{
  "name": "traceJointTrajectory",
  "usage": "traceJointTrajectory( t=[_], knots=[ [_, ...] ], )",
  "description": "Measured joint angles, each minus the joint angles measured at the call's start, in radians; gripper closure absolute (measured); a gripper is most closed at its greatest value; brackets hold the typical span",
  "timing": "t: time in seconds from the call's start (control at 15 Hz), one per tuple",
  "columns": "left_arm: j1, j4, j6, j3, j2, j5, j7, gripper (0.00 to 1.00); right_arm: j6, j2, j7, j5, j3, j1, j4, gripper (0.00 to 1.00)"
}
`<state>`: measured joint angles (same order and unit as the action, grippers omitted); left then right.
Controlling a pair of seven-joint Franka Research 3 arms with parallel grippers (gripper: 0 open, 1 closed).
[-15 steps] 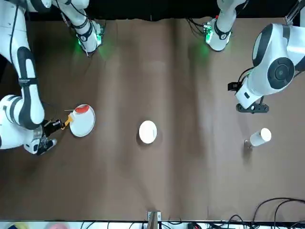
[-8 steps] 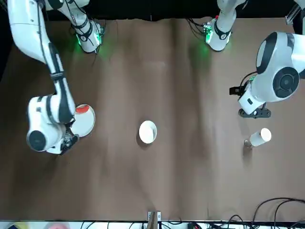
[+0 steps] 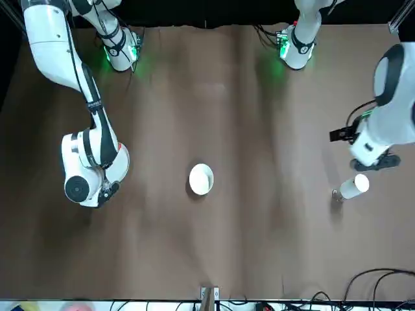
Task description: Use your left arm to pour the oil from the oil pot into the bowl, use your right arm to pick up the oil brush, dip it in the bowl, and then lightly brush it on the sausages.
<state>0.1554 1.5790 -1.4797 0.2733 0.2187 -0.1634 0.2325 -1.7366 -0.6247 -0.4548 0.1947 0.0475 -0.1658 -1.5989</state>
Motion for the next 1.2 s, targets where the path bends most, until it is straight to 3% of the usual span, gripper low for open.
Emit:
traceJointTrajectory(
  t=[0.07, 0.27, 0.47, 0.87, 1.2],
  knots=[
    [-0.031, -0.006, 0.0, -0.049, -0.017, 0.009, -0.001, 0.01, 0.002, -0.003, 0.005, 0.0, 0.0, 0.0, -0.002, 0.96],
    [-0.068, 0.001, -0.013, -0.093, -0.074, 0.031, -0.003, 0.01, 0.03, -0.005, 0.04, -0.001, -0.004, -0.014, -0.009, 0.96],
    [-0.145, 0.056, -0.022, -0.163, -0.131, 0.033, -0.004, 0.01, 0.045, -0.005, 0.098, -0.009, -0.006, -0.057, -0.014, 0.96],
    [-0.136, 0.099, -0.067, -0.158, -0.156, 0.033, -0.011, 0.01, 0.046, -0.005, 0.174, -0.085, -0.007, -0.104, -0.015, 0.96],
    [-0.136, 0.179, -0.146, -0.148, -0.215, 0.07, -0.012, 0.01, 0.044, 0.006, 0.26, -0.329, -0.003, -0.116, 0.04, 0.96]
  ],
)
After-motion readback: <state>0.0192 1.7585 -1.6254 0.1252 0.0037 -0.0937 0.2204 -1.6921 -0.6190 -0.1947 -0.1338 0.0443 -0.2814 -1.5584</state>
